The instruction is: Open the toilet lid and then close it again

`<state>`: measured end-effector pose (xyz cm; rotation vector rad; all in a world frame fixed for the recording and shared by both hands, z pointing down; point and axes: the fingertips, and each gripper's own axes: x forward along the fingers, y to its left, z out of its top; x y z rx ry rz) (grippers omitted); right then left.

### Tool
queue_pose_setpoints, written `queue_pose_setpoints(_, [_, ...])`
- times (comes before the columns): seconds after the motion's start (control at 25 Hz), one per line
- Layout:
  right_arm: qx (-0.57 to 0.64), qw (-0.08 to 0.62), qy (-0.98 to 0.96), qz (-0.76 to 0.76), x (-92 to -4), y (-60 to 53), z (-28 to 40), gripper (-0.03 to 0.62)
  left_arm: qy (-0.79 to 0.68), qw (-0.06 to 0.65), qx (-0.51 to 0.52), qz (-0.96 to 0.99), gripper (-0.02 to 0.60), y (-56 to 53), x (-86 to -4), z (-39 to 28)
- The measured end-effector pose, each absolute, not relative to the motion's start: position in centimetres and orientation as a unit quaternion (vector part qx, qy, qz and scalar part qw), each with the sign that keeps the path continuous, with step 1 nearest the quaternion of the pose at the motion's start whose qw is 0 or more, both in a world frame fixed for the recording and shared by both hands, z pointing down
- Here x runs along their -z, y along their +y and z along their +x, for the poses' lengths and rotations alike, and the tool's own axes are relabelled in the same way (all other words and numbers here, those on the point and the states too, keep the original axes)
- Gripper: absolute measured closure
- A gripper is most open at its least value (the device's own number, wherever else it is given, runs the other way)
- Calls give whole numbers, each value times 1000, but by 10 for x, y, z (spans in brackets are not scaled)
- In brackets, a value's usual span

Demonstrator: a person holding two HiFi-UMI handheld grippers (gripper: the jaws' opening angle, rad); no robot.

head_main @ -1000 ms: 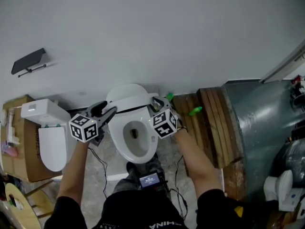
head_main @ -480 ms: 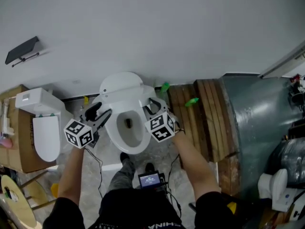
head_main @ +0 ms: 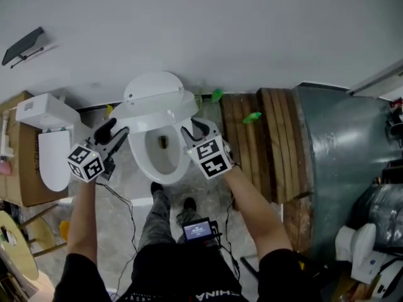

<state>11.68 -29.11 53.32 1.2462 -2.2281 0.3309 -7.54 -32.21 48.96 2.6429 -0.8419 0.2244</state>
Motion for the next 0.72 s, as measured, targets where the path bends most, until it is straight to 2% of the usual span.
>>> queue_pose_setpoints(0.28, [-176, 229, -852, 437, -518, -298, 102, 468, -295, 173, -107, 934, 356, -299, -507, -73])
queue_pose_setpoints(0.72, [-210, 255, -863, 383, -563, -251, 88, 471, -300, 159, -155, 928, 353, -250, -547, -77])
